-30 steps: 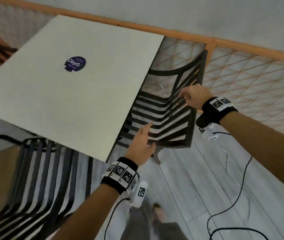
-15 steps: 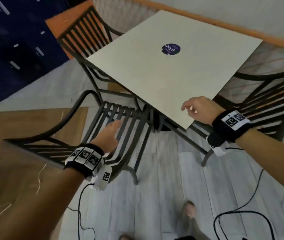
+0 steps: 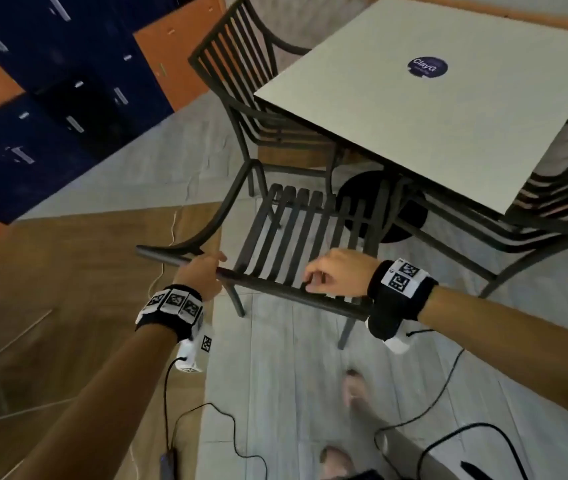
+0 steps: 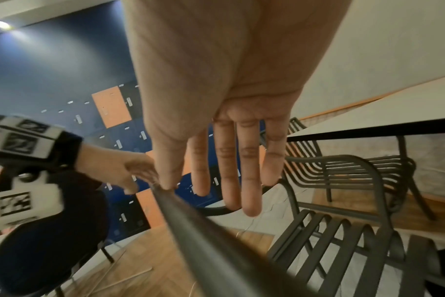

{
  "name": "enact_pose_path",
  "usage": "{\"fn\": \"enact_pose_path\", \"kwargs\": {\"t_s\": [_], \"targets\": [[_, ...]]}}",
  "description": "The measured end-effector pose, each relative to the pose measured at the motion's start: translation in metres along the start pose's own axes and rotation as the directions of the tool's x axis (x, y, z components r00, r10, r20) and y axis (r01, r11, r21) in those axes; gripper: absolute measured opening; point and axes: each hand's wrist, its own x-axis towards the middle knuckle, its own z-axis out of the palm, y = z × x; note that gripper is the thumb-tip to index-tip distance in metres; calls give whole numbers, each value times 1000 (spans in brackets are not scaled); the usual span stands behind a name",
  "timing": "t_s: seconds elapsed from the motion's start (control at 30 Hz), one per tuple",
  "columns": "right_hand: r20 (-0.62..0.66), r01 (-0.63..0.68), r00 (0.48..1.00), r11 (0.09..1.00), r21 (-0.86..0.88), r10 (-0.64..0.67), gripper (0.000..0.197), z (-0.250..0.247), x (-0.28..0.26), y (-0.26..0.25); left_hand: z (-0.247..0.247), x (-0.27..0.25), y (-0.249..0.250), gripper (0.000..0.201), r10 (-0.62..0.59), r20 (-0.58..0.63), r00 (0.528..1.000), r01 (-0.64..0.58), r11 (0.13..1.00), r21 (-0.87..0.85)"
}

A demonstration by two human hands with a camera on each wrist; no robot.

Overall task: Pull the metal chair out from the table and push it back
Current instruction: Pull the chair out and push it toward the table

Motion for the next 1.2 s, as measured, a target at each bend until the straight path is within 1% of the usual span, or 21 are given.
{"fn": "enact_pose_path", "kwargs": {"t_s": [0.03, 0.07, 0.13, 0.17, 0.23, 0.3, 0.37, 0.47, 0.53, 0.6, 0.67, 0.77, 0.87, 1.03, 1.1, 1.2], "targets": [[29, -12, 1000, 1000, -14, 12, 36, 7, 2, -8, 3, 5, -11, 44, 14, -9, 1000, -13, 999, 35], [41, -20, 999, 999, -27, 21, 37, 15, 4, -12, 5, 10, -20, 45, 28, -11, 1000, -28, 997, 72], [50, -37, 998, 999, -33, 39, 29, 26, 6, -18, 8, 23, -37, 44, 63, -1, 998, -63, 989, 134], [53, -58, 997, 998, -34, 60, 25, 32, 8, -20, 9, 29, -45, 41, 89, 10, 996, -89, 984, 157], [35, -145, 988, 988, -49, 147, 25, 46, 9, -16, 8, 43, -60, 29, 159, 25, 987, -161, 967, 195], [-19, -253, 967, 964, -78, 252, 30, 63, 9, -10, 2, 53, -73, 23, 224, 78, 971, -236, 948, 214], [-78, -352, 935, 931, -95, 346, 36, 77, 9, -11, -6, 61, -84, 24, 279, 153, 948, -307, 930, 201], [-136, -464, 881, 883, -72, 453, 42, 87, 13, -22, -18, 71, -94, 32, 354, 251, 901, -404, 897, 183], [-149, -530, 842, 847, -41, 519, 43, 85, 15, -30, -20, 76, -99, 36, 404, 287, 868, -469, 858, 210], [-147, -584, 804, 811, -17, 576, 43, 84, 17, -37, -18, 79, -103, 41, 459, 294, 838, -532, 807, 256], [-134, -617, 780, 787, 4, 611, 40, 84, 21, -44, -19, 82, -110, 44, 498, 285, 819, -569, 771, 287], [-151, -661, 740, 750, 16, 655, 39, 89, 35, -64, -24, 90, -129, 46, 539, 287, 792, -609, 734, 301], [-173, -712, 686, 701, 45, 707, 38, 94, 59, -97, -34, 105, -156, 46, 590, 313, 744, -666, 689, 286], [-186, -783, 596, 616, 79, 781, 43, 98, 100, -160, -54, 132, -197, 48, 634, 400, 662, -746, 605, 278], [-181, -813, 555, 575, 89, 812, 44, 98, 115, -181, -61, 140, -210, 46, 650, 411, 640, -765, 590, 257], [-179, -838, 512, 534, 111, 840, 45, 99, 132, -207, -67, 148, -224, 43, 673, 416, 611, -787, 573, 227]]}}
